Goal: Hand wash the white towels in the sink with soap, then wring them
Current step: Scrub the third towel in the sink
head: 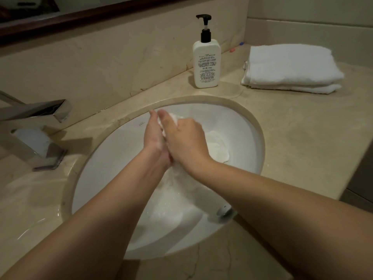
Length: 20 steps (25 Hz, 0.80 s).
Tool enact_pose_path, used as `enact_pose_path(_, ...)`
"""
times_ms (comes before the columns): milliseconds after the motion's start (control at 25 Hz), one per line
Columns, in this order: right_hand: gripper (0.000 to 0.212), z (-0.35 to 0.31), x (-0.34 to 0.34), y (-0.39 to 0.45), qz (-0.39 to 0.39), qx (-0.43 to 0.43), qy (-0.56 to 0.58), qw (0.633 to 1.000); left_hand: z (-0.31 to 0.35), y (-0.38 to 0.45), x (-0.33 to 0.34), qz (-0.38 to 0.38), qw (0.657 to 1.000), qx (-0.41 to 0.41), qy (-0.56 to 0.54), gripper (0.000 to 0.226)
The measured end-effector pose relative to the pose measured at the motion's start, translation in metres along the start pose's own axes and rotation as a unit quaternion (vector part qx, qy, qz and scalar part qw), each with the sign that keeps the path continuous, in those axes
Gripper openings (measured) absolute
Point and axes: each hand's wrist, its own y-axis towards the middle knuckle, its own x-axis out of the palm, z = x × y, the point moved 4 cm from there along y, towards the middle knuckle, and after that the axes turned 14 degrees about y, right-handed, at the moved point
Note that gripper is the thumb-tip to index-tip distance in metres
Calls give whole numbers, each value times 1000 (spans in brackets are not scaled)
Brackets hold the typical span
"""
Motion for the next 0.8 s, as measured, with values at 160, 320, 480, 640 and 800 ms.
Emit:
enact_pose_path(160,61,6,-19,19,79,60,31,995,-1,-16,14,-58,997,-42,32,83)
enact_pose_path(320,63,2,3,1,-26,-12,-41,999,4,-21,7,-6,1000,-2,17,78)
enact_pose_path(480,62,10,-18,24,58,47,15,997,0,-18,13,-36,998,-42,19,78)
enact_pose_path(640,62,3,-5,4,-6,-3,-36,999,-3,-7,2,-17,999,-12,46,64)
enact_pose_path(800,64,9,-18,18,60,33,12,998,-3,-10,9,-34,998,-47,20,80)
